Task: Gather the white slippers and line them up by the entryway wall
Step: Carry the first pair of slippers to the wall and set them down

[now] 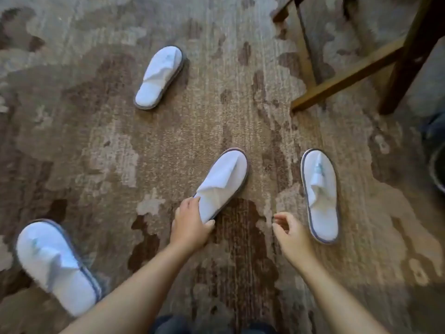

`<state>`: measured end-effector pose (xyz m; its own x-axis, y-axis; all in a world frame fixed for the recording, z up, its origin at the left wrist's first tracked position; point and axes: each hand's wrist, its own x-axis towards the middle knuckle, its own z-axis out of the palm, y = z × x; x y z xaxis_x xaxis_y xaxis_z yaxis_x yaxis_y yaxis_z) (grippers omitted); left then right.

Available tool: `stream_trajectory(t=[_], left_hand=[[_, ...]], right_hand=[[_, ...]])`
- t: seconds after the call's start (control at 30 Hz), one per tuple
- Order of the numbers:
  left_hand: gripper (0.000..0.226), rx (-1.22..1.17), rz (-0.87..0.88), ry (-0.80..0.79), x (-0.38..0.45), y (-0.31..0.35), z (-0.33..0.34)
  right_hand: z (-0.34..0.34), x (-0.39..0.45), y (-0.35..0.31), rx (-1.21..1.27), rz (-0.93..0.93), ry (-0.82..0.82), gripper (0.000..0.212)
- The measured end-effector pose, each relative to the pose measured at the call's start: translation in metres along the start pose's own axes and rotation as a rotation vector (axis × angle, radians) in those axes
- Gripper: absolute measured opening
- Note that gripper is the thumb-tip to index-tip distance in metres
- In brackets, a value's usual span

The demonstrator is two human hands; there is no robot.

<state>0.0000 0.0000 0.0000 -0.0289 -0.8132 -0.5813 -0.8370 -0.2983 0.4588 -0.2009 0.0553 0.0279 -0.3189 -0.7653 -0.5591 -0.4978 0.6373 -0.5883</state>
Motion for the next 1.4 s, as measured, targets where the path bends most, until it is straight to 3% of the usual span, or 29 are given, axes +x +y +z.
stream_trajectory(t=[0.13,0.23,0.43,0.57,0.67,0.8,0.87,0.93,1.03,1.17,1.4], left_hand=[[0.098,0.132,-0.022,0.006,0.065,-0.032,0.050],[0.112,0.228,-0.011,0.008,0.089,-0.052,0.083],[0.109,0.217,0.089,0.134,0.086,-0.054,0.093],[0.110,0.146,0.180,0.111,0.076,-0.026,0.102],[0.109,0.085,0.229,0.111,0.080,0.001,0.113],[0.108,0.071,0.220,0.103,0.086,0.023,0.127],[0.108,0.081,0.233,0.102,0.085,0.028,0.130],[0.107,0.099,0.227,0.089,0.084,0.028,0.133],[0.106,0.073,0.220,0.058,0.078,0.029,0.137],[0.103,-0.063,0.234,0.027,0.055,0.041,0.120],[0.102,-0.155,0.223,0.021,-0.066,0.101,0.000]], right_hand=[[0.042,0.057,0.042,-0.048,-0.007,0.008,0.022],[0.060,0.082,0.067,0.011,-0.039,0.049,0.023],[0.055,0.082,0.089,0.032,-0.018,0.149,0.029],[0.021,0.084,0.112,-0.092,0.034,0.382,0.043],[-0.006,0.097,0.137,-0.184,0.156,0.541,0.067],[-0.015,0.123,0.167,-0.200,0.331,0.441,0.109],[-0.011,0.132,0.173,-0.218,0.351,0.392,0.117],[-0.006,0.136,0.175,-0.255,0.328,0.452,0.115],[-0.002,0.128,0.171,-0.215,0.309,0.547,0.103],[0.002,0.090,0.149,-0.144,0.260,0.533,0.095],[-0.070,-0.053,0.019,0.114,0.128,0.494,0.091]])
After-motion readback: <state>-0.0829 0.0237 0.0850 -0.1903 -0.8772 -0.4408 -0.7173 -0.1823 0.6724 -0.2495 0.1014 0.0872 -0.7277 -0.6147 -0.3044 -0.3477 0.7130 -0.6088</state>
